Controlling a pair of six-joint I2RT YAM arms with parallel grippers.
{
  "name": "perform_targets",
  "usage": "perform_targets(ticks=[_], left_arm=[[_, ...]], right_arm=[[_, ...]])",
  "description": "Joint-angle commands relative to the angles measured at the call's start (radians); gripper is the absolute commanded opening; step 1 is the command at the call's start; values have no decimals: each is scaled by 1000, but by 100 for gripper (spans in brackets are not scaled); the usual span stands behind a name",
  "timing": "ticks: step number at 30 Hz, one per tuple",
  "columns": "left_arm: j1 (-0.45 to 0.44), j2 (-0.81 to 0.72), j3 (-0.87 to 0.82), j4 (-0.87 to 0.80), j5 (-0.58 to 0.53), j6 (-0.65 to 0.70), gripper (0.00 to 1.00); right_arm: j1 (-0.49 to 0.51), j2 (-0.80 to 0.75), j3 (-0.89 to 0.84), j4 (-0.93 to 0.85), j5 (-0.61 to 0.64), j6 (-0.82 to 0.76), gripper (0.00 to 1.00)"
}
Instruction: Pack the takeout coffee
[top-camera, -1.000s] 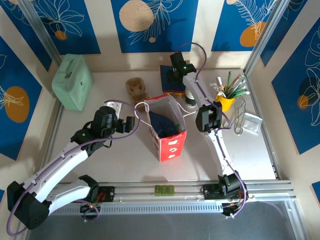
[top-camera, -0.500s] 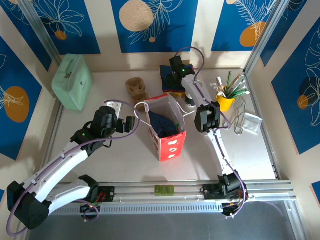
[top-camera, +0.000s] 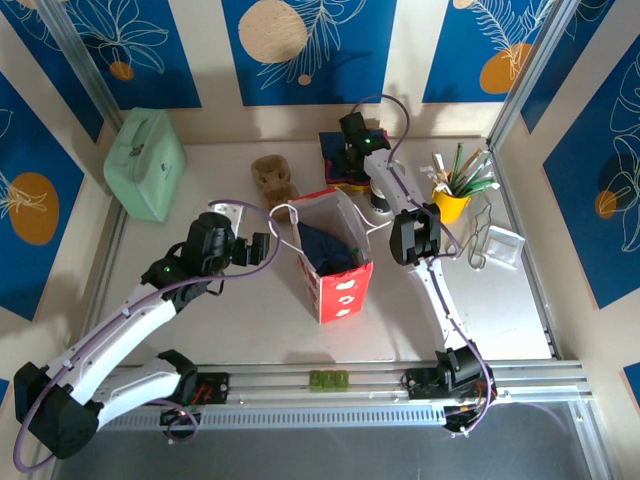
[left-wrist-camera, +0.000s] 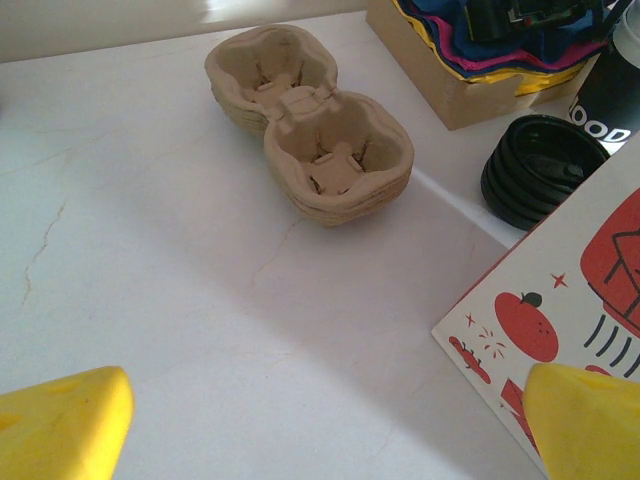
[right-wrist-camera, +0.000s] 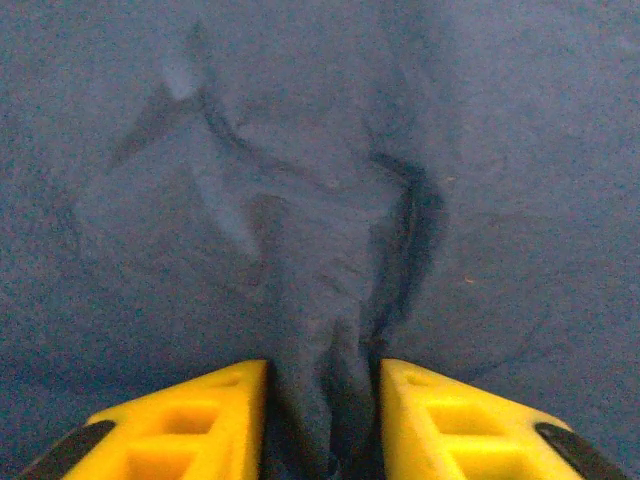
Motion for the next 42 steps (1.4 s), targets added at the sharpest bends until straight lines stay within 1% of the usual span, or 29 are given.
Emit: perform_targets(ticks=[1,6,15,28,31,35,40,42], left_arm=[[13,1,6,-9,-10,-5,99],[13,1,9,-13,-8,-4,99],[14,-4,18,-26,-6,-9,99],[14,-24,18,-38,-6,-21,99],[14,-27,24,-40,-8,-20,99],[14,-40,38,-46,-6,-20,99],[14,-53,60,-45,23,-17,99],[14,-55,67,-47,33,-16,99]], right_arm=[[-9,-34,14,-16,-49,13,26],[-12,-72,20,-10,-85,27,19],[-19,-162,26,7,-143,60,14],[-41,-287,35,-16,-241,117,0],[-42,-342,36,-28,-274,129,0],[-45,-425,36,-58,-363,159,0],[-65,-553,26,-94,-624,235,0],[-67,-602,20,-118,-705,272,0]])
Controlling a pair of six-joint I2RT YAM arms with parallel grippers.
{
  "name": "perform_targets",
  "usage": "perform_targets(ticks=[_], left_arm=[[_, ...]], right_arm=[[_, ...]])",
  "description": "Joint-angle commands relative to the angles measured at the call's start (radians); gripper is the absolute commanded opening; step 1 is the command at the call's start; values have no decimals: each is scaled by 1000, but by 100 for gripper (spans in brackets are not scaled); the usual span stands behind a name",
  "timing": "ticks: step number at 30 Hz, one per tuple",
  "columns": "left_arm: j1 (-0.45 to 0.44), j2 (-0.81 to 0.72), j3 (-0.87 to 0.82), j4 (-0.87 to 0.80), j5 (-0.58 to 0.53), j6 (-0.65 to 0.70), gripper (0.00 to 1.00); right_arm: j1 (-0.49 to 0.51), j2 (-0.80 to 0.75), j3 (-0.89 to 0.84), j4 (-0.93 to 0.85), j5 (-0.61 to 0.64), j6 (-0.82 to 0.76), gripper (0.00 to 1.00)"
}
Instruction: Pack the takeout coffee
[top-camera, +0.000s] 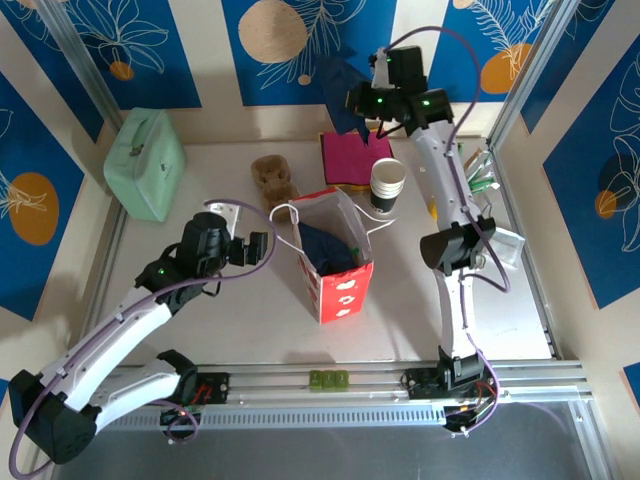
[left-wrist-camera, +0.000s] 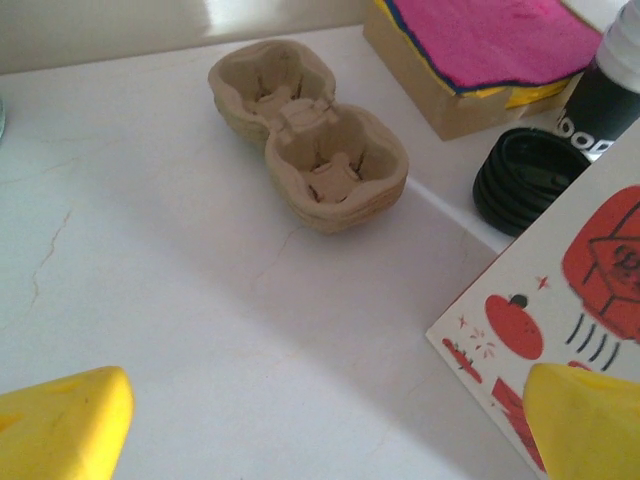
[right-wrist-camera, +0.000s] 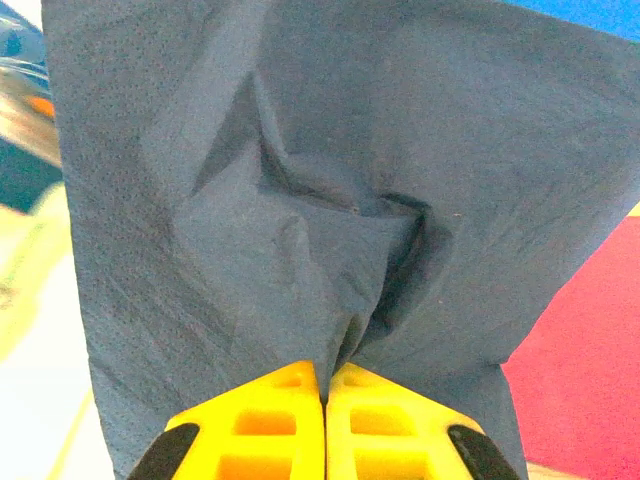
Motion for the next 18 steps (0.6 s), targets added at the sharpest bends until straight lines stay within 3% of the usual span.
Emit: perform_targets(ticks=[1,5,11,18], left_arm=[[14,-20,43,-15,29,-16,99],[13,-26,37,-1,32,-13,100],[14,-24,22,26,40,-5,99],[14,-23,-1,48,28,-6,99]], right_arm=[[-10,-114,15,-68,-233,89,0],[-2,-220,-12,-157,-328,135,0],[45,-450,-272,-135,-452,196,0],[166,-650,-538,-216,-313,115,0]])
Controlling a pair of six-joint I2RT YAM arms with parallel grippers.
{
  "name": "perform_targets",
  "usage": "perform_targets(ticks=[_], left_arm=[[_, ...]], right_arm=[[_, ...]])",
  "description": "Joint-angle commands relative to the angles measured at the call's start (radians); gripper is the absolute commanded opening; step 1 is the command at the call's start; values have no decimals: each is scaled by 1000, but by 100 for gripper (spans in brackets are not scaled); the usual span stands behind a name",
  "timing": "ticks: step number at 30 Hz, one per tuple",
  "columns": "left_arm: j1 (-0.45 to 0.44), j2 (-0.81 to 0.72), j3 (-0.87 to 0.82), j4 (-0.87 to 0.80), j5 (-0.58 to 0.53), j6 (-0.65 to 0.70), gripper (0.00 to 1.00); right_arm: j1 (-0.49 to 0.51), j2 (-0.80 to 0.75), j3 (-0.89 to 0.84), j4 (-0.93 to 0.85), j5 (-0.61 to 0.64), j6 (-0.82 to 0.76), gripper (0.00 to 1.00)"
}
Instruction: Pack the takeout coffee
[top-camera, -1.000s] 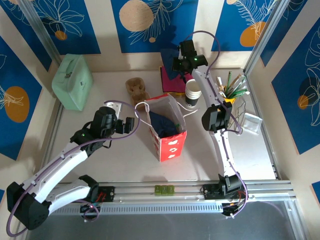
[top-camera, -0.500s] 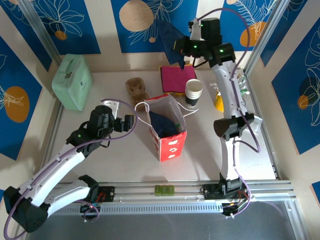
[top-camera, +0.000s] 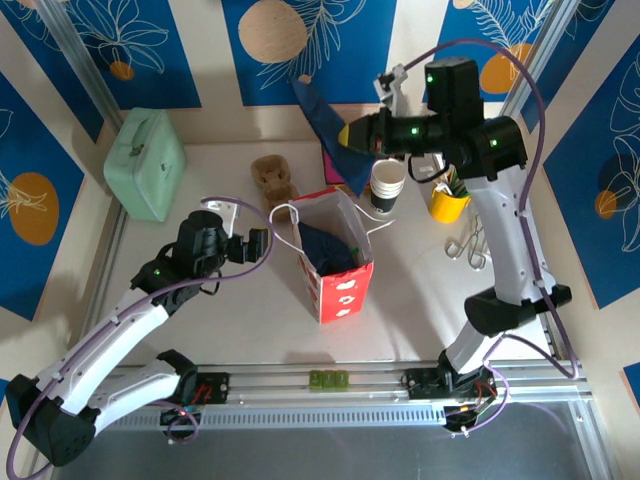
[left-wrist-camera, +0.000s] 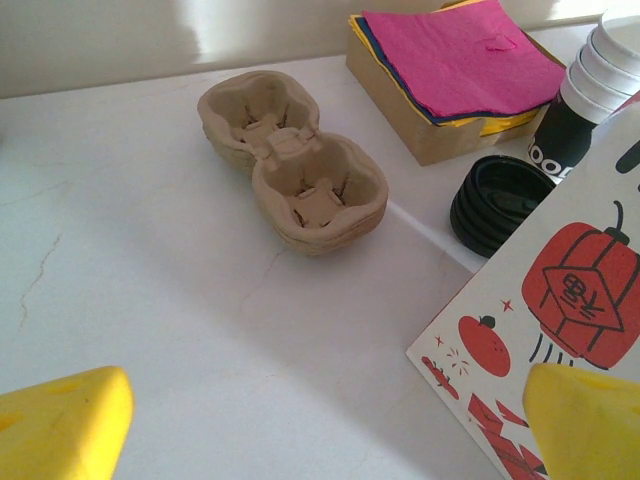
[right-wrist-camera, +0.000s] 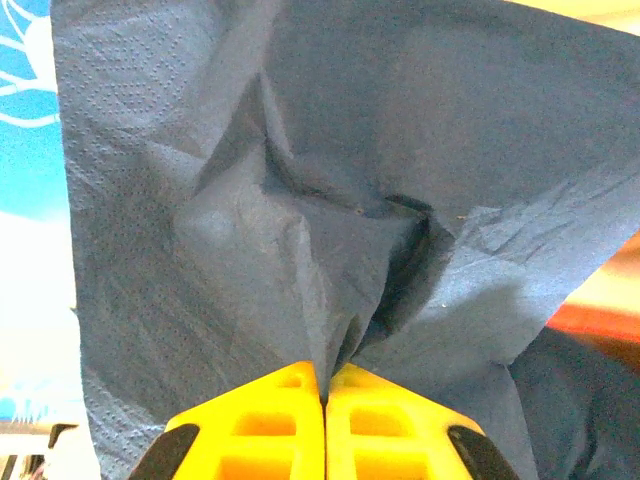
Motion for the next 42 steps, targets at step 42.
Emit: perform_targets(ticks=[42], left_arm=[[13,50,-4,80,46,-36,99]], right_arm=[[321,-21,-649,-63,577,-44,0]])
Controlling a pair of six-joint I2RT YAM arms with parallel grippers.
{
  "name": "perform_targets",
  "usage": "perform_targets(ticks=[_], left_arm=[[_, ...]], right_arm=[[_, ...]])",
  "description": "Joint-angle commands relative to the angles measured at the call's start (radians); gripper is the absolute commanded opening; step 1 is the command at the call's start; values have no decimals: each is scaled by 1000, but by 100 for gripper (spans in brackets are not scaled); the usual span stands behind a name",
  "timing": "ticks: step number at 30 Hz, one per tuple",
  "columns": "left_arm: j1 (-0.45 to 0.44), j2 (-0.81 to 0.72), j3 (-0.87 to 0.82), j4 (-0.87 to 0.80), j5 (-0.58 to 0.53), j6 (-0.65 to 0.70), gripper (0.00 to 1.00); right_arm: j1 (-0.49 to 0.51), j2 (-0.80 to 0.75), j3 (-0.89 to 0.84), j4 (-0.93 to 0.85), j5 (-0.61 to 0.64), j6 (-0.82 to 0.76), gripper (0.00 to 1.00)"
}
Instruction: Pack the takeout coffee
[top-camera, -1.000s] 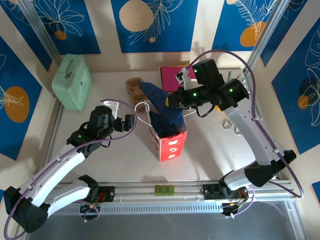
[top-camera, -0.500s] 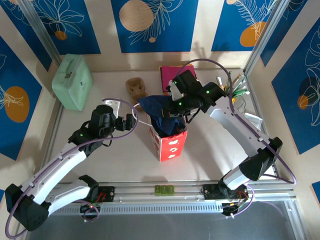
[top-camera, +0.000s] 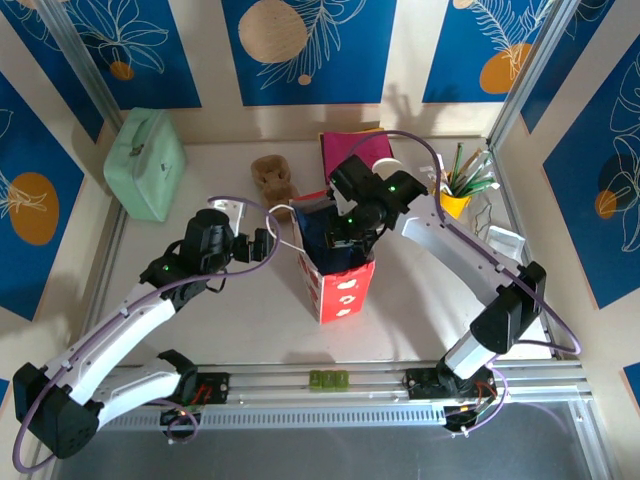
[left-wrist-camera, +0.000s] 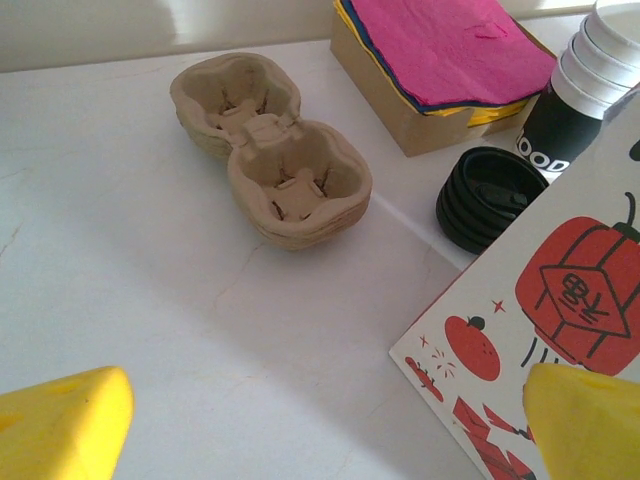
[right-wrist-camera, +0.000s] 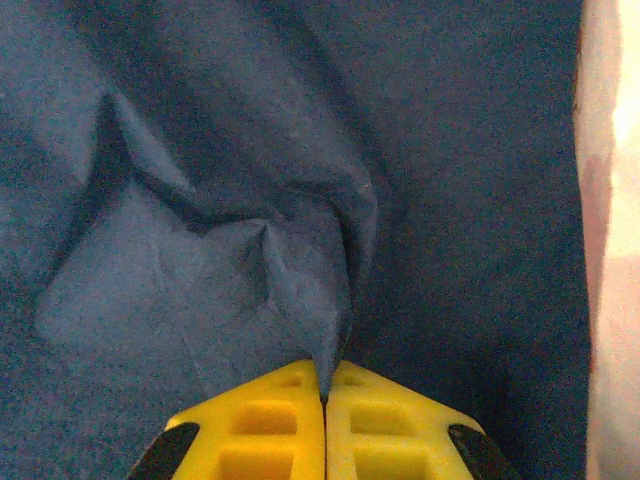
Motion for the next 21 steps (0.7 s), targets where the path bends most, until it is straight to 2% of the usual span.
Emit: perform_targets(ticks=[1,10,16,19,21], left_arm=[[12,0,12,29,10,-9,99],[12,11,6,40,11,-9,100],[12,10,-2,40,5,-9,99],[13,7,-5,41,1,-9,99],[14,5,-5,41,2,-8,99]], right_arm=[[20,24,7,-51,62,7,0],[56,93,42,-118,153,9,0],[66,95,56,-108,131,18,0],[66,85,80,-97,112,19,5],[65,86,119,-103,104,20,12]])
